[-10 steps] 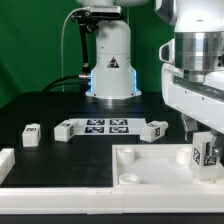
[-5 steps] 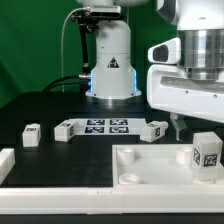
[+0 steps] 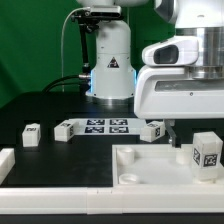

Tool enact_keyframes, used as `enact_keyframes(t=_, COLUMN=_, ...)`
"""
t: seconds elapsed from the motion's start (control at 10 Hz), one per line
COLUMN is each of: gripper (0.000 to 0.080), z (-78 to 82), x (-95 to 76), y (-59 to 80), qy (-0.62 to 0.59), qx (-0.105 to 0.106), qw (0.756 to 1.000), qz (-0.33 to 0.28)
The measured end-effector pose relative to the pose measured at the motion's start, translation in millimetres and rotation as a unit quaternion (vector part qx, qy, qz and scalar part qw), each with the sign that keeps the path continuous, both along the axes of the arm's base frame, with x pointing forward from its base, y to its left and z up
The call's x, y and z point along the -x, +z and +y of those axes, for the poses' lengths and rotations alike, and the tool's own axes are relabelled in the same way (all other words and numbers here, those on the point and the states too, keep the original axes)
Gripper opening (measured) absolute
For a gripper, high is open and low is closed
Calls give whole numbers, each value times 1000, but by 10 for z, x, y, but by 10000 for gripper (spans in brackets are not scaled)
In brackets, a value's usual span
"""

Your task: Assemble one leg

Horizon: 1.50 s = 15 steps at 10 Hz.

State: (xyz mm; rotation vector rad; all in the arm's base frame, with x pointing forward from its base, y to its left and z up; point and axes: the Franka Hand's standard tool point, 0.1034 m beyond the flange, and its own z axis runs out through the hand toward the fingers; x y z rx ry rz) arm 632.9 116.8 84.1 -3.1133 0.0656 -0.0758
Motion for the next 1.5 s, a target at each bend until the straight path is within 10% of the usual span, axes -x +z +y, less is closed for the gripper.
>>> enact_keyframes(t=0.5, gripper=618, z=32, x=-20, y=7, qy=131, qx=7, qw=991, qz=-4)
enact_keyframes(t=0.6, gripper=432, z=32, x=-20, y=7, qy=127, qx=7, qw=992, qz=-4)
enact_keyframes(t=0.9, gripper=291, z=30, x=-21, y=6, qy=106, qx=6, qw=994, qz=-4)
enact_keyframes(t=1.5, gripper=292, z=11, x=10, y=-8, qy=-327, qx=1, qw=945, qz=0)
